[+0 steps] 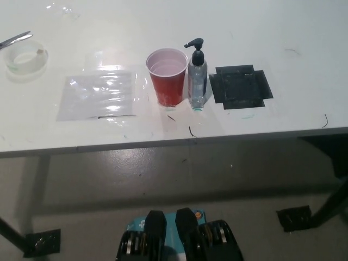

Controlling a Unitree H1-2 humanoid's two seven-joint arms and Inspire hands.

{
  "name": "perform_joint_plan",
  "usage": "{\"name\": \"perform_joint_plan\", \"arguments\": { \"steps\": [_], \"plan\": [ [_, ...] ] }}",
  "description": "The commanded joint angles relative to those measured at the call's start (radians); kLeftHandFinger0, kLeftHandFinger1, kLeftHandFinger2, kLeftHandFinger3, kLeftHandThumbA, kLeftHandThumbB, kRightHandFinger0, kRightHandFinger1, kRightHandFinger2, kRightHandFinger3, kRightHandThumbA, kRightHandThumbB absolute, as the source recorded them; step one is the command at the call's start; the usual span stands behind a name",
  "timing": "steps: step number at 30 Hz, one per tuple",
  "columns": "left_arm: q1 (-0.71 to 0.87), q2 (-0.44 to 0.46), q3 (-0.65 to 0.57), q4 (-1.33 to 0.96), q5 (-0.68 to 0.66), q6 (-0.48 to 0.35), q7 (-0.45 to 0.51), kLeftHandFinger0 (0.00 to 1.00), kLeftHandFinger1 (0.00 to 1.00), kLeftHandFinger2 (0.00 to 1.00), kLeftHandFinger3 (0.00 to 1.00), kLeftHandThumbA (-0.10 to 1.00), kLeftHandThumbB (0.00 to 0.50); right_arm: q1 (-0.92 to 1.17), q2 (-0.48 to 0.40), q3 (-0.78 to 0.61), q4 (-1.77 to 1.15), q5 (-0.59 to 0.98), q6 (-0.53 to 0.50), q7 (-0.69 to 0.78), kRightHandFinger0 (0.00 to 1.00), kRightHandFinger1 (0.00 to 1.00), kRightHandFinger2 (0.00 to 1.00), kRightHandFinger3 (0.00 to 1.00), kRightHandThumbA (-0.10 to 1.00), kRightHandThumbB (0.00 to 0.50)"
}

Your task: The robot uses its right hand to press the hand soap kept in the middle of the table to get liquid hand soap out

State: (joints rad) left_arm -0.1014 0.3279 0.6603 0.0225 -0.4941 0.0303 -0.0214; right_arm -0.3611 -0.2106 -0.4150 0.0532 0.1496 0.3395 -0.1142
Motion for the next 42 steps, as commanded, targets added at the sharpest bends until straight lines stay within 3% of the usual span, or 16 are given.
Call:
{"name": "perform_joint_plan", "arguments": {
  "steps": [1,4,7,9,10,13,16,17,18,23,25,30,31,33,40,42],
  "plan": [
    [-0.013,0.038,0.002,-0.025,-0.024,-0.029,-0.012,0.28,0.45,0.54,0.76,1.0,0.156,-0.014,-0.03,0.018,-0.037,-0.017,-0.015,-0.007,0.79,0.86,0.92,0.97,1.0,0.22],
    [-0.01,0.037,-0.001,-0.036,-0.018,-0.025,-0.004,0.31,0.45,0.54,0.75,1.0,0.126,-0.025,-0.035,0.028,-0.046,-0.025,-0.029,-0.009,0.85,0.9,0.93,1.0,1.0,0.211],
    [-0.016,0.041,-0.004,-0.023,-0.016,-0.033,-0.008,0.3,0.46,0.55,0.77,1.0,0.164,-0.06,-0.045,0.039,-0.068,-0.034,-0.023,-0.016,0.86,0.91,0.93,0.99,1.0,0.242],
    [-0.017,0.042,-0.004,-0.018,-0.018,-0.036,-0.011,0.29,0.45,0.55,0.77,1.0,0.161,-0.074,-0.053,0.055,-0.09,-0.045,-0.013,-0.014,0.84,0.9,0.94,0.99,1.0,0.223],
    [-0.016,0.042,-0.004,-0.024,-0.017,-0.034,-0.008,0.29,0.45,0.54,0.76,1.0,0.153,-0.104,-0.064,0.078,-0.118,-0.059,-0.001,-0.007,0.89,0.95,0.99,1.0,1.0,0.198],
    [-0.011,0.04,-0.007,-0.039,-0.014,-0.026,-0.003,0.29,0.45,0.56,0.77,1.0,0.13,-0.148,-0.093,0.121,-0.144,-0.082,0.018,0.012,0.95,0.98,1.0,1.0,1.0,0.199],
    [-0.011,0.044,-0.008,-0.03,-0.01,-0.025,0.0,0.29,0.45,0.56,0.77,1.0,0.153,-0.191,-0.121,0.159,-0.142,-0.087,-0.007,0.036,0.96,0.98,1.0,1.0,1.0,0.176],
    [-0.012,0.04,-0.006,-0.041,-0.015,-0.019,0.004,0.28,0.45,0.55,0.76,1.0,0.145,-0.228,-0.137,0.185,-0.14,-0.093,0.01,0.052,0.97,0.99,1.0,1.0,1.0,0.232],
    [-0.013,0.038,-0.005,-0.046,-0.018,-0.013,0.008,0.28,0.44,0.55,0.76,1.0,0.144,-0.248,-0.145,0.201,-0.139,-0.096,0.015,0.063,0.98,0.99,1.0,1.0,1.0,0.245],
    [-0.013,0.042,-0.006,-0.037,-0.021,-0.02,0.001,0.28,0.45,0.54,0.75,1.0,0.132,-0.333,-0.174,0.283,-0.125,-0.117,0.036,0.089,0.94,0.97,0.98,1.0,1.0,0.225],
    [-0.013,0.044,-0.008,-0.03,-0.021,-0.026,-0.004,0.31,0.46,0.53,0.75,1.0,0.135,-0.379,-0.177,0.331,-0.117,-0.131,0.036,0.114,0.99,1.0,1.0,1.0,1.0,0.223],
    [-0.011,0.044,-0.01,-0.037,-0.018,-0.019,0.001,0.31,0.46,0.53,0.76,1.0,0.134,-0.452,-0.22,0.465,-0.092,-0.209,0.016,0.177,1.0,1.0,1.0,1.0,1.0,0.317],
    [-0.011,0.045,-0.011,-0.033,-0.012,-0.023,0.002,0.31,0.46,0.53,0.77,1.0,0.151,-0.466,-0.227,0.491,-0.092,-0.22,0.025,0.191,1.0,1.0,1.0,1.0,1.0,0.366],
    [-0.002,0.042,-0.01,-0.039,-0.008,-0.021,0.007,0.3,0.46,0.54,0.78,1.0,0.152,-0.486,-0.236,0.532,-0.094,-0.232,0.037,0.218,1.0,1.0,1.0,1.0,1.0,0.388],
    [-0.003,0.043,-0.008,-0.039,-0.026,-0.019,-0.002,0.28,0.44,0.52,0.73,1.0,0.117,-0.565,-0.254,0.663,-0.074,-0.297,0.015,0.308,1.0,1.0,1.0,1.0,1.0,0.348],
    [-0.003,0.044,-0.008,-0.035,-0.02,-0.019,0.002,0.28,0.44,0.54,0.76,1.0,0.147,-0.58,-0.254,0.693,-0.06,-0.323,0.016,0.32,1.0,1.0,1.0,1.0,1.0,0.424]
  ]
}}
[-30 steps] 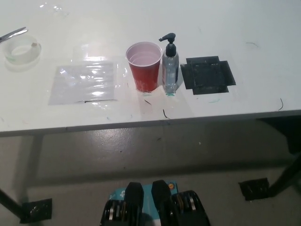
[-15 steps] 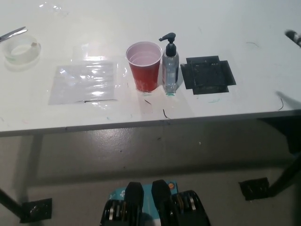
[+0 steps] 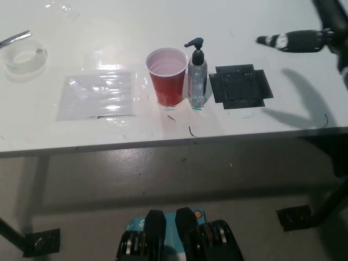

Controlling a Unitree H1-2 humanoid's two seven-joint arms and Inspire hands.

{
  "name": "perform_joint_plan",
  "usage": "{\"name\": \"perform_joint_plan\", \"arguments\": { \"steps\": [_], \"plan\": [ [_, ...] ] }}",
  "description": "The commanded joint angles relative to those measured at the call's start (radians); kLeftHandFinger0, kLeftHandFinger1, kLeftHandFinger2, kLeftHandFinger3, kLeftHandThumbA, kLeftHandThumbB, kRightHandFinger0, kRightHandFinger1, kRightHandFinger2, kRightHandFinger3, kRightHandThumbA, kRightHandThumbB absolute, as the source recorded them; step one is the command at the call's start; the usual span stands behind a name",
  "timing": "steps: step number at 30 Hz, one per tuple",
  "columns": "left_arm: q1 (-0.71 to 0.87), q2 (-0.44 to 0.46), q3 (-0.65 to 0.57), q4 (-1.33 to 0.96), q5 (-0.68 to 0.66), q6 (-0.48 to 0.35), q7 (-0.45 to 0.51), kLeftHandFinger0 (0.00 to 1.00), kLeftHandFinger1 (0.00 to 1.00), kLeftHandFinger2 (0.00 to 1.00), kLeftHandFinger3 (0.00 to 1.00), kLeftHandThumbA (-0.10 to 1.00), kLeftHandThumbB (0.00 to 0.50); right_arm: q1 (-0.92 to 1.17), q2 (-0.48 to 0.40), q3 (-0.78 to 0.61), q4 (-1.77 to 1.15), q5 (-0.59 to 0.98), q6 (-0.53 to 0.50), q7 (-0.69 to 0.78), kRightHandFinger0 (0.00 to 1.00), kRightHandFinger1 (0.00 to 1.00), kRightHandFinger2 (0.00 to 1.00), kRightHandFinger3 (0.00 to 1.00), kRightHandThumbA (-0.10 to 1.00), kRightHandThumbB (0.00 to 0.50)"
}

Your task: The robot uses its right hand to press the hand soap kept in the middle of the table to get liquid hand soap out

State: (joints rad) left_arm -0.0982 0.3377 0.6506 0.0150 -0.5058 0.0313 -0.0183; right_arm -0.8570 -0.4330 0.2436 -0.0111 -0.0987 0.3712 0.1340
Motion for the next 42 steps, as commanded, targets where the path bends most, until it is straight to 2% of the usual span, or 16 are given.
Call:
{"name": "perform_joint_plan", "arguments": {
  "steps": [1,5,7,12,14,15,17,18,26,28,34,37,39,42],
  "plan": [
    [-0.005,0.034,0.001,-0.03,-0.006,-0.019,0.0,0.28,0.44,0.53,0.76,1.0,0.138,-0.093,-0.029,0.047,0.022,-0.086,-0.029,0.077,1.0,1.0,1.0,1.0,1.0,0.47],
    [-0.006,0.031,-0.001,-0.03,-0.004,-0.02,0.003,0.28,0.43,0.51,0.73,1.0,0.151,-0.103,-0.026,0.07,0.048,-0.102,-0.046,0.095,1.0,1.0,1.0,1.0,1.0,0.499],
    [-0.007,0.029,-0.001,-0.036,0.002,-0.007,0.016,0.27,0.42,0.51,0.73,1.0,0.152,-0.112,-0.011,0.082,0.063,-0.106,-0.032,0.11,1.0,1.0,1.0,1.0,1.0,0.5],
    [-0.006,0.032,0.0,-0.039,0.001,-0.005,0.016,0.26,0.42,0.52,0.76,1.0,0.163,-0.127,0.022,0.097,0.12,-0.124,-0.071,0.116,1.0,1.0,1.0,1.0,1.0,0.5],
    [-0.007,0.032,-0.003,-0.039,0.002,-0.007,0.013,0.25,0.4,0.5,0.75,1.0,0.135,-0.136,0.029,0.117,0.136,-0.149,-0.083,0.121,1.0,1.0,1.0,1.0,1.0,0.5],
    [-0.006,0.032,-0.004,-0.043,0.006,-0.003,0.017,0.26,0.4,0.5,0.76,1.0,0.141,-0.142,0.033,0.126,0.147,-0.159,-0.094,0.121,1.0,1.0,1.0,1.0,1.0,0.483],
    [-0.005,0.033,-0.006,-0.044,0.011,-0.003,0.019,0.26,0.41,0.5,0.77,1.0,0.14,-0.146,0.039,0.127,0.158,-0.164,-0.104,0.124,1.0,1.0,1.0,1.0,1.0,0.48],
    [-0.005,0.034,-0.006,-0.041,0.011,-0.006,0.017,0.26,0.41,0.5,0.76,1.0,0.144,-0.16,0.046,0.142,0.197,-0.18,-0.159,0.118,1.0,1.0,1.0,1.0,1.0,0.434],
    [0.001,0.035,-0.005,-0.048,-0.002,0.002,0.012,0.27,0.4,0.49,0.75,1.0,0.126,-0.22,0.101,0.169,0.286,-0.221,-0.184,0.125,1.0,1.0,1.0,1.0,1.0,0.461],
    [0.0,0.036,-0.011,-0.053,0.016,-0.002,0.015,0.27,0.4,0.49,0.76,1.0,0.101,-0.24,0.131,0.182,0.307,-0.244,-0.183,0.122,1.0,1.0,1.0,1.0,1.0,0.499],
    [0.004,0.041,-0.017,-0.064,0.012,0.017,0.015,0.3,0.43,0.51,0.8,1.0,0.105,-0.243,0.169,0.2,0.335,-0.276,-0.208,0.12,1.0,1.0,1.0,1.0,1.0,0.5],
    [0.002,0.043,-0.017,-0.057,0.003,0.018,0.01,0.32,0.44,0.52,0.79,1.0,0.084,-0.247,0.18,0.212,0.366,-0.295,-0.244,0.118,1.0,1.0,1.0,1.0,1.0,0.5],
    [0.003,0.044,-0.017,-0.056,-0.001,0.017,0.008,0.33,0.43,0.52,0.78,1.0,0.084,-0.247,0.182,0.214,0.372,-0.304,-0.251,0.117,1.0,1.0,1.0,1.0,1.0,0.5],
    [0.005,0.047,-0.019,-0.055,-0.002,0.021,0.004,0.32,0.44,0.53,0.78,1.0,0.126,-0.241,0.184,0.227,0.394,-0.327,-0.267,0.116,1.0,1.0,1.0,1.0,1.0,0.5]
  ]
}}
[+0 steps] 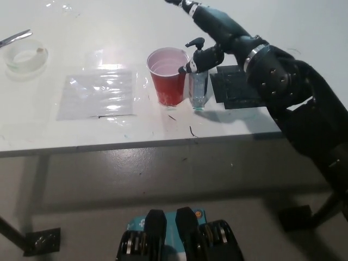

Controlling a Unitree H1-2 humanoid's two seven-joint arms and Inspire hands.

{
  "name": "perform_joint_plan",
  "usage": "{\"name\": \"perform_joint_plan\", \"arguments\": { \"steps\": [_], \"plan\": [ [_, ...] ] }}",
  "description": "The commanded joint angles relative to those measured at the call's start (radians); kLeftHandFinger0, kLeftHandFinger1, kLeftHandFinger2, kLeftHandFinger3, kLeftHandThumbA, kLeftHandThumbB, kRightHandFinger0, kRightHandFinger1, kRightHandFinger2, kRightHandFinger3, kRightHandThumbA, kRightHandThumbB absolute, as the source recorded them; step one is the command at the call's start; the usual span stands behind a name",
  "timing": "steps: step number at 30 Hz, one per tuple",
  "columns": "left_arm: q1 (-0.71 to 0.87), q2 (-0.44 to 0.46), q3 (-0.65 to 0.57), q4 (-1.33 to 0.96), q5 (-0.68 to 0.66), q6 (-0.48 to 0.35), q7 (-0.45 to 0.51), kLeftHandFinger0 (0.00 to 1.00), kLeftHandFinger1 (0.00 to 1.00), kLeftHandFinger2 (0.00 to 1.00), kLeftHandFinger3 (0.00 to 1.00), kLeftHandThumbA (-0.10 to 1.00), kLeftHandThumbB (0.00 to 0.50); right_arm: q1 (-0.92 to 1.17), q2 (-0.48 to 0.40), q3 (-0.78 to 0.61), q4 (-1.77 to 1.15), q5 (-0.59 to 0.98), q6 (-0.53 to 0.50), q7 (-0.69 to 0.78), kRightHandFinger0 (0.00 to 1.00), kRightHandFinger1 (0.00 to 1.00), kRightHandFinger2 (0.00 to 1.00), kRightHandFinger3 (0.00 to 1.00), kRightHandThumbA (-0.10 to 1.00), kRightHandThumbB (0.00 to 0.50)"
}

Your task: The robot uses its right hand to press the hand soap kept in the middle of the table to get liquid hand soap out

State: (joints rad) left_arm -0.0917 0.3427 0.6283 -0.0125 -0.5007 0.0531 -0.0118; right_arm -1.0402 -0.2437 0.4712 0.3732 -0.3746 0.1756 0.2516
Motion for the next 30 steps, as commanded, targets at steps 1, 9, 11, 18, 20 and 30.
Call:
{"name": "perform_joint_plan", "arguments": {
  "steps": [1,9,11,18,20,30],
  "plan": [
    [-0.002,0.041,0.004,-0.03,-0.012,0.003,-0.001,0.32,0.43,0.52,0.78,1.0,0.127,-0.055,-0.004,0.001,0.014,-0.054,-0.076,-0.003,1.0,1.0,1.0,1.0,1.0,0.5],
    [-0.005,0.051,-0.005,-0.021,0.003,-0.019,-0.011,0.32,0.43,0.51,0.79,1.0,0.091,-0.024,-0.012,0.021,0.05,-0.1,-0.144,-0.015,1.0,1.0,1.0,1.0,1.0,0.461],
    [-0.006,0.056,-0.005,-0.012,0.003,-0.025,-0.014,0.35,0.45,0.52,0.78,1.0,0.103,-0.021,-0.015,0.019,0.067,-0.107,-0.168,-0.027,1.0,1.0,1.0,1.0,1.0,0.455],
    [-0.006,0.054,-0.006,-0.023,-0.001,-0.015,-0.008,0.33,0.43,0.5,0.77,1.0,0.113,-0.002,-0.02,0.01,0.081,-0.139,-0.184,-0.032,1.0,1.0,1.0,1.0,1.0,0.38],
    [-0.004,0.052,-0.006,-0.033,-0.002,-0.009,-0.005,0.32,0.43,0.5,0.77,1.0,0.115,0.004,-0.013,0.013,0.083,-0.153,-0.19,-0.038,1.0,1.0,1.0,1.0,1.0,0.377],
    [-0.017,0.058,-0.009,-0.019,-0.002,-0.014,-0.009,0.34,0.45,0.51,0.75,1.0,0.101,0.002,0.007,0.041,0.177,-0.224,-0.266,-0.094,1.0,1.0,1.0,1.0,1.0,0.399]
  ]
}}
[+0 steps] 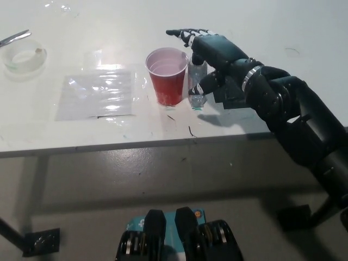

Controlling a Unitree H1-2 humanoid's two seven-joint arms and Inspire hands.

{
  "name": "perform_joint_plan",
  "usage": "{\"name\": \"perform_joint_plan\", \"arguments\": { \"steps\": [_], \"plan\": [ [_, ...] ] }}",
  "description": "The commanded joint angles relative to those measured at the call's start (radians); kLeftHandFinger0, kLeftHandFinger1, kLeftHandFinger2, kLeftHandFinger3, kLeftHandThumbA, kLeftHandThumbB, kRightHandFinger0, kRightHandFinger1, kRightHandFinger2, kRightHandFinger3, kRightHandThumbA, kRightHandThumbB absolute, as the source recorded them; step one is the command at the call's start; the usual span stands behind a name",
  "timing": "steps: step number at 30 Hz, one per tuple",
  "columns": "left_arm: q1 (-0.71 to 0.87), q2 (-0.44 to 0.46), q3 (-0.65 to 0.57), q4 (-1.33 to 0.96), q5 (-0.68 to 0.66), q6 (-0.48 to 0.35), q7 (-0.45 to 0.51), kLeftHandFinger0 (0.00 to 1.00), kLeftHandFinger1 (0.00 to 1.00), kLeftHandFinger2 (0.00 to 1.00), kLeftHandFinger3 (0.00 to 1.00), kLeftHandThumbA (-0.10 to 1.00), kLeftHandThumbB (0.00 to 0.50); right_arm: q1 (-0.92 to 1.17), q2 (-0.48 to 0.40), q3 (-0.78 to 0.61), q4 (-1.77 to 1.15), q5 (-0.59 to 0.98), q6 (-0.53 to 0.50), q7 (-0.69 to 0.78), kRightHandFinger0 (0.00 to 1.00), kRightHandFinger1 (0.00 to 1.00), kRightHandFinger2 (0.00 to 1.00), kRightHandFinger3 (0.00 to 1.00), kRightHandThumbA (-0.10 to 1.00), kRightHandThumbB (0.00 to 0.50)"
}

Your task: The robot uses its right hand to press the hand soap kept in the middle of the table to get liquid hand soap out

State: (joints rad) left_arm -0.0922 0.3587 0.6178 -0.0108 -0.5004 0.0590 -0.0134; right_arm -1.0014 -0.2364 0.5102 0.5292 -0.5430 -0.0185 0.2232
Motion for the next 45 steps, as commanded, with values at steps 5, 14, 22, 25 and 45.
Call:
{"name": "perform_joint_plan", "arguments": {
  "steps": [5,14,22,25,45],
  "plan": [
    [-0.011,0.044,-0.001,-0.023,0.004,-0.033,-0.013,0.33,0.46,0.52,0.78,1.0,0.099,-0.046,0.003,0.041,0.074,-0.108,-0.105,-0.083,1.0,1.0,1.0,1.0,1.0,0.402],
    [-0.024,0.053,-0.004,-0.025,-0.004,-0.014,-0.009,0.36,0.47,0.53,0.8,1.0,0.116,-0.051,-0.01,0.083,0.123,-0.19,-0.132,-0.117,1.0,1.0,1.0,1.0,1.0,0.407],
    [-0.039,0.061,-0.008,-0.02,0.005,-0.022,-0.008,0.36,0.47,0.54,0.8,1.0,0.129,-0.031,-0.021,0.09,0.101,-0.225,-0.093,-0.077,1.0,1.0,1.0,1.0,1.0,0.458],
    [-0.042,0.062,-0.009,-0.011,0.004,-0.039,-0.019,0.36,0.48,0.58,0.8,1.0,0.117,-0.027,-0.024,0.099,0.091,-0.24,-0.072,-0.046,1.0,1.0,1.0,1.0,1.0,0.431],
    [-0.063,0.058,-0.007,-0.022,-0.003,-0.009,-0.001,0.35,0.48,0.63,0.81,1.0,0.106,0.106,0.069,0.02,0.117,-0.171,-0.013,-0.06,1.0,1.0,1.0,1.0,1.0,0.385]
  ]
}}
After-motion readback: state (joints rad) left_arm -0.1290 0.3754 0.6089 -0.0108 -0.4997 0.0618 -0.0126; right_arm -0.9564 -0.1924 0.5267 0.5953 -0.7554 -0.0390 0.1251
